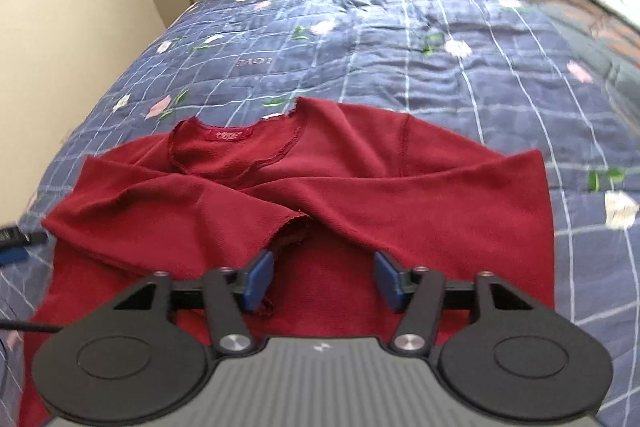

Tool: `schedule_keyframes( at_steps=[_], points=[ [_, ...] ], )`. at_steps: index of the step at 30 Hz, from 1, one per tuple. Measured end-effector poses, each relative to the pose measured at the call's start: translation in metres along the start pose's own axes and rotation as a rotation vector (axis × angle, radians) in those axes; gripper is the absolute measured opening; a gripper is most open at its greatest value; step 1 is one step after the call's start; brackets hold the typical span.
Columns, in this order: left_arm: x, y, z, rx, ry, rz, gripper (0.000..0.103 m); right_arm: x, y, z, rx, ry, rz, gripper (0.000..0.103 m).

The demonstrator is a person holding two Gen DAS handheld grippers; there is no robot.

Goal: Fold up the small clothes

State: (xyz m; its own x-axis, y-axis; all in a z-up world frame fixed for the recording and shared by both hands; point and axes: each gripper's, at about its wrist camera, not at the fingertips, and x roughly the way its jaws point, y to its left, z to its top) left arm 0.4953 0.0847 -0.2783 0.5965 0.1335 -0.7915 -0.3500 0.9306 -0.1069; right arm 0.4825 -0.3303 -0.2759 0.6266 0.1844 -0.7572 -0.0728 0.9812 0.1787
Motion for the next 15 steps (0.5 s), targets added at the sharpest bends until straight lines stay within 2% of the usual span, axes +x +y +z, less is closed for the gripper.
schedule_keyframes(
  at_steps=[1,3,4,6,9,12,15],
  points=[
    [-0.005,0.0,-0.001,-0.007,-0.012,-0.013,0.077,0.0,0.002,0.0,-0.016,-0.003,-0.003,0.075],
    [-0.013,-0.001,-0.003,-0.027,-0.049,-0.045,0.092,0.002,0.006,-0.001,-0.047,-0.007,-0.006,0.082],
    [-0.015,-0.002,-0.004,-0.035,-0.067,-0.058,0.094,0.003,0.008,-0.002,-0.059,-0.009,-0.01,0.088],
    [-0.013,-0.008,-0.002,-0.031,-0.077,-0.063,0.096,0.004,0.009,-0.003,-0.081,-0.009,-0.018,0.091],
    [0.003,-0.018,0.003,-0.025,-0.047,0.012,0.096,0.007,0.006,-0.005,-0.099,-0.01,-0.042,0.095],
    [0.025,-0.02,0.005,-0.041,0.029,0.104,0.095,0.007,-0.003,-0.006,-0.094,0.0,-0.14,0.099],
    [0.031,-0.022,0.004,-0.039,0.054,0.13,0.095,0.0,-0.016,-0.008,-0.059,-0.012,-0.156,0.099]
  ],
)
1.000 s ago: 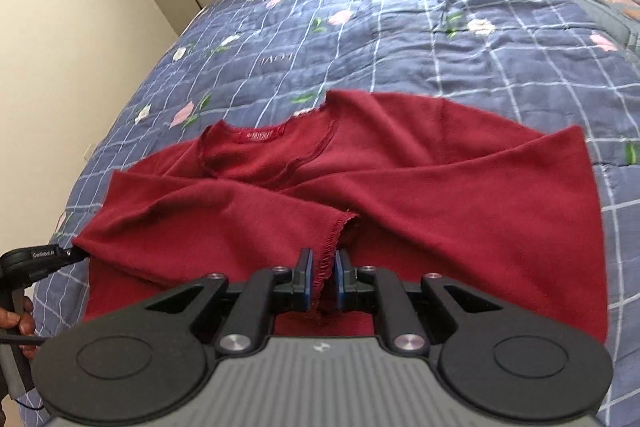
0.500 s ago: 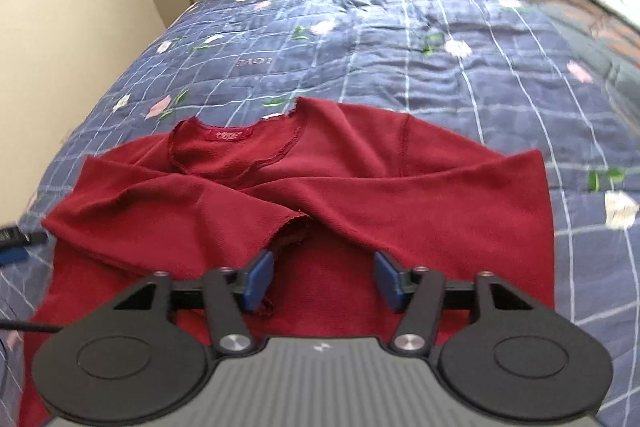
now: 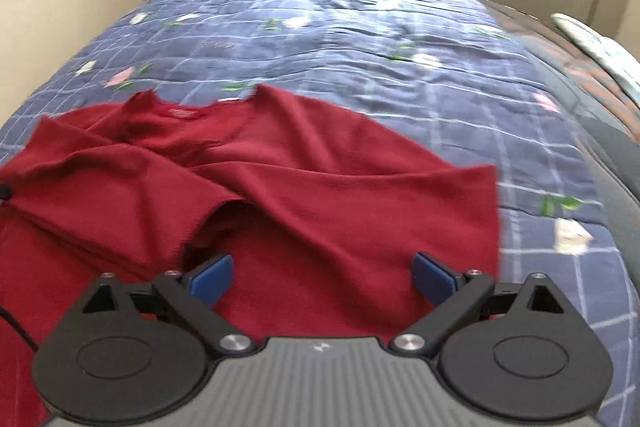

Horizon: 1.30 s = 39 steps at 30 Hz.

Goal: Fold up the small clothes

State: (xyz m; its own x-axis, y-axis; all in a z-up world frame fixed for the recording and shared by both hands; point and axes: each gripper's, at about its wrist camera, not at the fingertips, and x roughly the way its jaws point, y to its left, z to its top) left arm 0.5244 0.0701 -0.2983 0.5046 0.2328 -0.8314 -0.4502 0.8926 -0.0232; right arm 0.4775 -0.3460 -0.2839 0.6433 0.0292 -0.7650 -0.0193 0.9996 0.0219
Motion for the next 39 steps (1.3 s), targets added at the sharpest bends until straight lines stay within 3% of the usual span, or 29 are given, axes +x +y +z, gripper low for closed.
schedule_keyframes(
  at_steps=[6,11,15,24,30,39],
  points=[
    [-0.018,-0.003,-0.011,0.054,-0.016,0.029,0.096,-0.018,-0.005,-0.006,0.02,-0.064,0.123,0.103],
    [-0.035,0.004,-0.032,0.046,0.014,0.037,0.099,-0.005,0.007,-0.006,0.003,-0.032,0.156,0.103],
    [-0.047,0.016,-0.052,0.043,0.054,0.041,0.101,0.003,0.01,-0.011,-0.012,-0.002,0.065,0.103],
    [-0.072,0.045,-0.092,0.069,0.129,0.018,0.102,-0.025,-0.001,-0.046,-0.023,0.044,-0.008,0.103],
    [-0.081,0.064,-0.117,0.09,0.211,-0.04,0.102,-0.061,-0.009,-0.098,0.053,0.135,-0.06,0.103],
    [-0.108,0.098,-0.161,0.241,0.249,-0.085,0.102,-0.126,0.001,-0.185,0.093,0.211,-0.159,0.103]
  ],
)
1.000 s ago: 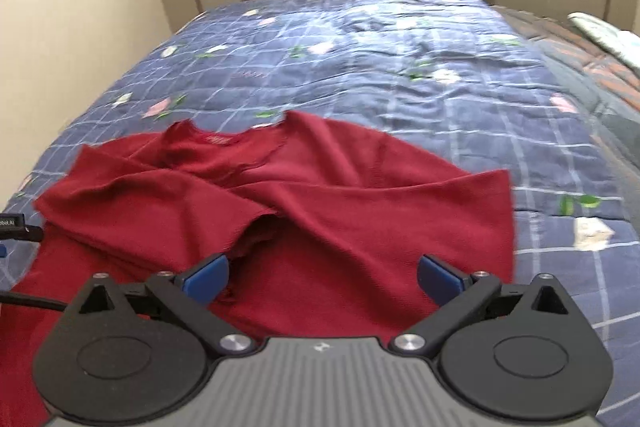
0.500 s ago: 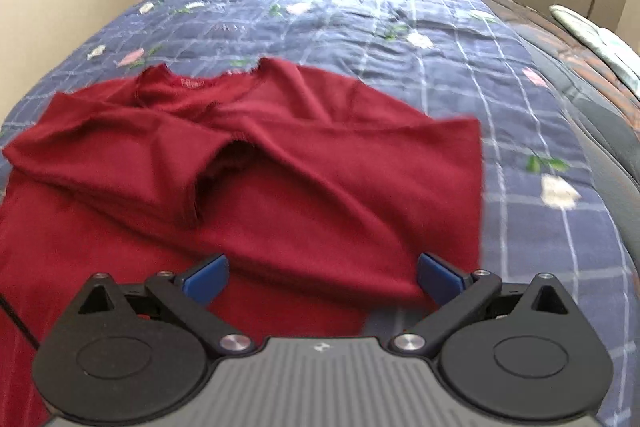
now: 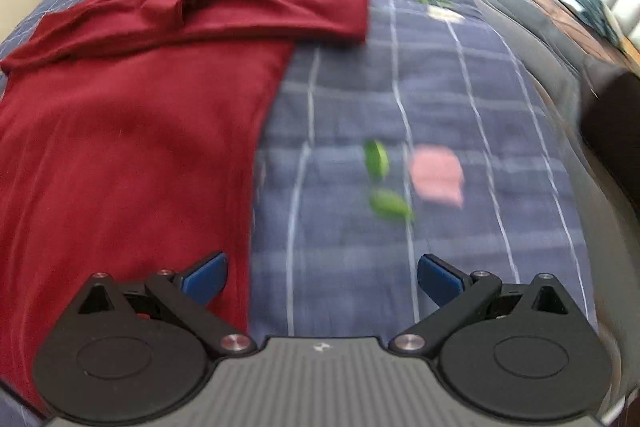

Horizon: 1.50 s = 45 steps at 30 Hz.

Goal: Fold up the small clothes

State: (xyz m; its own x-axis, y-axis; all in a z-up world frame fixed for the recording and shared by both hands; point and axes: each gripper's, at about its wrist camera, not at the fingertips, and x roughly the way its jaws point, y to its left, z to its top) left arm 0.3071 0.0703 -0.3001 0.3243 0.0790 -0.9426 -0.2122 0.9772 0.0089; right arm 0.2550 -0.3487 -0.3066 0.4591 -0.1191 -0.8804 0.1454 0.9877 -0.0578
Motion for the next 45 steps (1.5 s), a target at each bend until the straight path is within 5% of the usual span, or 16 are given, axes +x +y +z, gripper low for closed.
schedule_keyframes(
  at_steps=[9,13,18,24,31,36,41,45],
  points=[
    [-0.028,0.02,-0.039,0.133,-0.022,-0.034,0.102,-0.056,0.008,-0.05,-0.038,-0.104,0.015,0.103],
    [-0.047,0.015,-0.048,0.205,-0.069,-0.036,0.102,-0.078,0.029,-0.062,-0.182,-0.188,0.094,0.103],
    [-0.063,-0.002,-0.066,0.371,-0.166,-0.05,0.102,-0.074,0.055,-0.076,-0.344,-0.155,0.13,0.103],
    [-0.062,-0.022,-0.088,0.518,-0.167,-0.058,0.102,-0.063,0.075,-0.091,-0.453,-0.146,0.055,0.103],
    [-0.059,-0.035,-0.1,0.583,-0.163,-0.049,0.102,-0.061,0.089,-0.097,-0.541,-0.252,-0.046,0.101],
    [-0.061,-0.044,-0.105,0.637,-0.183,-0.054,0.102,-0.075,0.088,-0.087,-0.54,-0.31,0.049,0.079],
    [-0.06,-0.056,-0.113,0.701,-0.193,-0.07,0.102,-0.082,0.089,-0.079,-0.545,-0.316,0.12,0.03],
    [-0.058,-0.068,-0.12,0.745,-0.201,-0.084,0.102,-0.085,0.088,-0.07,-0.475,-0.301,0.167,0.016]
  ],
)
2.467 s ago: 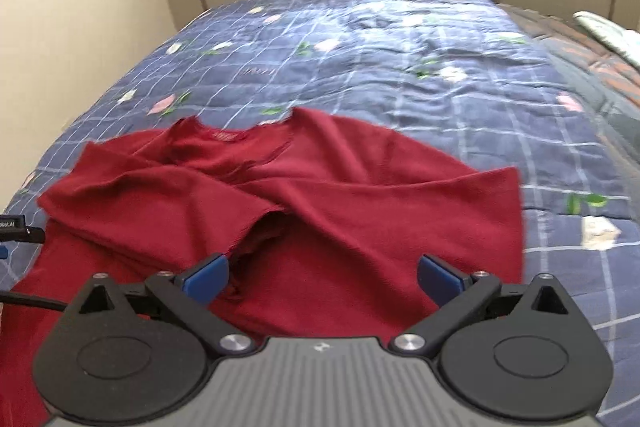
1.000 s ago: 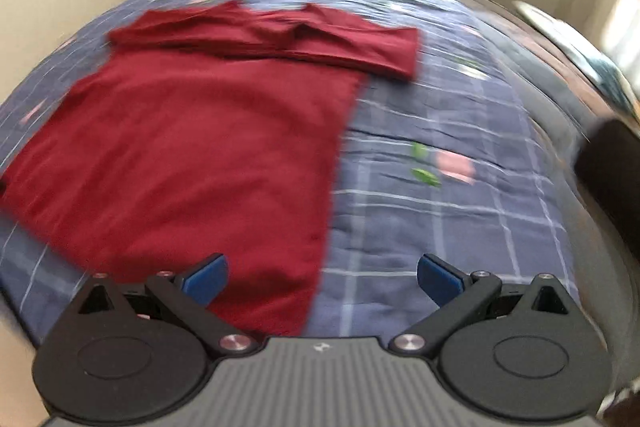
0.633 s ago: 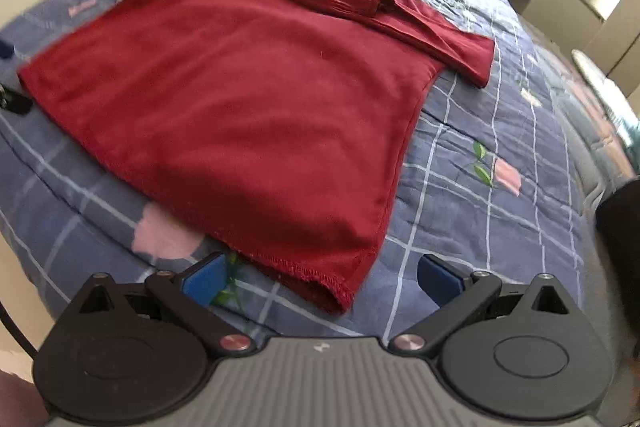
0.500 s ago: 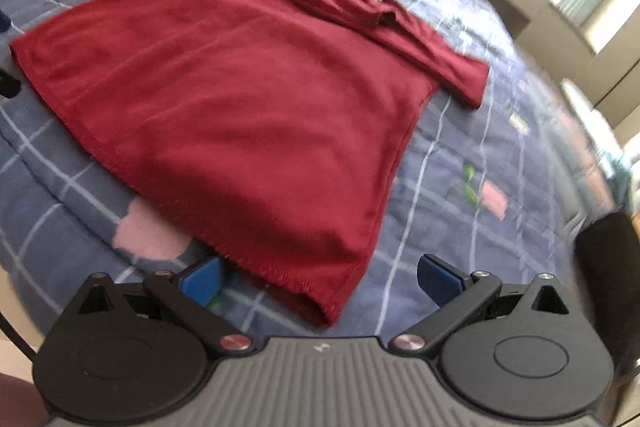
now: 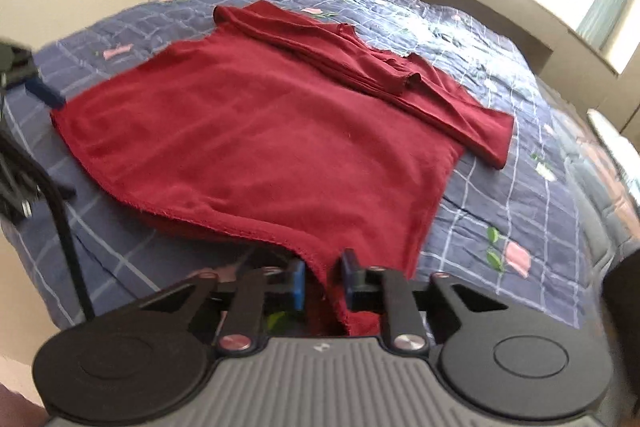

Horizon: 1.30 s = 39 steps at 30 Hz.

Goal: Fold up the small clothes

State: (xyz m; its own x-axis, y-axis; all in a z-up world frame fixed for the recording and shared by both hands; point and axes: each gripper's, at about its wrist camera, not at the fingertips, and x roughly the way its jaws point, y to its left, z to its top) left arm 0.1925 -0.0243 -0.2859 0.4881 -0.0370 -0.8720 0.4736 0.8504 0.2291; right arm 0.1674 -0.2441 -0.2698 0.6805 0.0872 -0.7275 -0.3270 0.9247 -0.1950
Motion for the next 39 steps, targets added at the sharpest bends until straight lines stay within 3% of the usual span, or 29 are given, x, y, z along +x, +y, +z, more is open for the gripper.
schedule_keyframes(
  at_steps=[6,13,18,22,25,28,31,33,36,39],
  points=[
    [0.011,-0.016,0.007,0.06,-0.011,-0.002,0.102,0.0,-0.021,0.015,0.131,-0.013,0.033,0.013],
    [0.018,-0.013,0.015,0.076,-0.043,0.048,0.1,-0.003,-0.034,0.024,0.191,-0.03,0.045,0.012],
    [0.02,-0.001,0.016,0.066,-0.055,0.132,0.085,-0.003,-0.036,0.024,0.194,-0.031,0.047,0.012],
    [0.021,0.011,0.012,0.062,-0.056,0.171,0.082,-0.002,-0.034,0.023,0.2,-0.023,0.049,0.012],
    [0.021,0.016,0.008,0.076,-0.054,0.182,0.074,-0.001,-0.032,0.02,0.199,-0.015,0.052,0.012],
    [0.02,0.019,0.005,0.077,-0.051,0.191,0.058,0.0,-0.031,0.019,0.191,-0.007,0.053,0.012],
    [0.019,0.023,0.005,0.069,-0.054,0.192,0.04,0.002,-0.029,0.017,0.185,0.016,0.057,0.011],
    [0.019,0.023,0.006,0.071,-0.059,0.198,0.022,0.001,-0.028,0.017,0.188,0.03,0.06,0.01],
    [0.014,0.023,0.008,0.098,-0.076,0.201,0.007,-0.003,-0.027,0.017,0.181,0.041,0.062,0.007],
    [0.006,0.025,0.012,0.123,-0.082,0.188,0.005,-0.012,-0.026,0.018,0.161,0.05,0.059,0.006]
  ],
)
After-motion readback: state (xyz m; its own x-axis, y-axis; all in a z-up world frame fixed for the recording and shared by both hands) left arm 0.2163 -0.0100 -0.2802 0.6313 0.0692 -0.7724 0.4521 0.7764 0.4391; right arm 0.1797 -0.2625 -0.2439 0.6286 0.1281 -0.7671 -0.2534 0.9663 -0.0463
